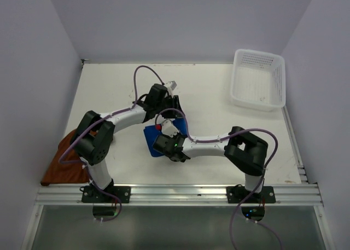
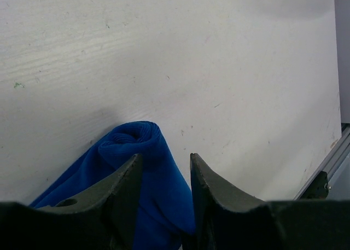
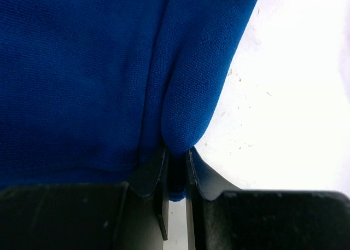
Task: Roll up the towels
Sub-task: Roll the towel
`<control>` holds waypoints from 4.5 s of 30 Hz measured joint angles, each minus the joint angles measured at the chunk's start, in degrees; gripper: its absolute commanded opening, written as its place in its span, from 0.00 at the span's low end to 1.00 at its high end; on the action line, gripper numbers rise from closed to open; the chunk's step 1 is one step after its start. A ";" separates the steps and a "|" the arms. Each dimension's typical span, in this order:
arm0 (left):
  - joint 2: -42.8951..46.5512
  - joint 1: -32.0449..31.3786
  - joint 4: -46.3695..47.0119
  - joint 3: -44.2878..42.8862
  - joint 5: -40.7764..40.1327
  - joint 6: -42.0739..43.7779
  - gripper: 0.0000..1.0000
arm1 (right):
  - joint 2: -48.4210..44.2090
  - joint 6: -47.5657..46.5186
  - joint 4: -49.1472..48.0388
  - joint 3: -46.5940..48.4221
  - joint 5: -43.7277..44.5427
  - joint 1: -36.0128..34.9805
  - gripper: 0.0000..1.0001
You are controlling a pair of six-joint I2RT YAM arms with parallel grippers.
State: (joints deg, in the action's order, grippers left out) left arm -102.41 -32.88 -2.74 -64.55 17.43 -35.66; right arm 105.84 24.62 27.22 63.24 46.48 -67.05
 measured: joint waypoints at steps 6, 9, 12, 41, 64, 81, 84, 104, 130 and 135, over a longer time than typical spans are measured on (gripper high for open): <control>0.11 0.04 -0.85 -0.07 0.15 0.90 0.44 | 6.93 -1.84 7.02 6.62 5.90 -2.78 0.00; 0.72 0.13 -1.68 -0.07 0.15 1.07 0.43 | 10.10 -2.93 9.77 9.25 8.44 -4.17 0.00; 1.64 0.13 -1.88 -0.07 0.17 1.44 0.43 | 11.87 -3.74 11.41 10.51 10.05 -5.11 0.00; 4.87 0.13 5.22 9.70 6.86 2.32 0.37 | 17.14 -7.69 16.87 15.61 12.11 -6.12 0.00; 0.20 0.24 6.58 11.43 0.09 3.32 0.22 | 14.91 -8.57 15.10 14.60 9.31 -5.53 0.31; -0.02 0.22 11.91 13.79 0.11 1.55 0.18 | 3.74 -3.82 6.32 2.67 4.59 -4.55 0.50; -0.11 0.26 12.48 13.94 0.07 0.94 0.18 | 1.86 -2.38 6.47 1.97 2.73 -4.17 0.52; -1.11 0.52 15.34 14.34 0.15 0.28 0.17 | -15.43 3.67 0.46 -3.17 -8.46 -4.04 0.50; -0.42 0.57 16.87 15.74 0.02 0.31 0.16 | -19.63 16.74 -25.81 -20.85 -49.03 25.57 0.51; -0.04 0.57 16.87 16.06 -0.28 0.31 0.16 | -17.14 16.68 -27.58 -20.83 -50.56 25.88 0.48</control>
State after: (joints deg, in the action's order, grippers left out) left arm -102.45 -32.32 14.13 -48.49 17.15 -35.35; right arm 88.71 41.30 -0.36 42.41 -4.08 -41.17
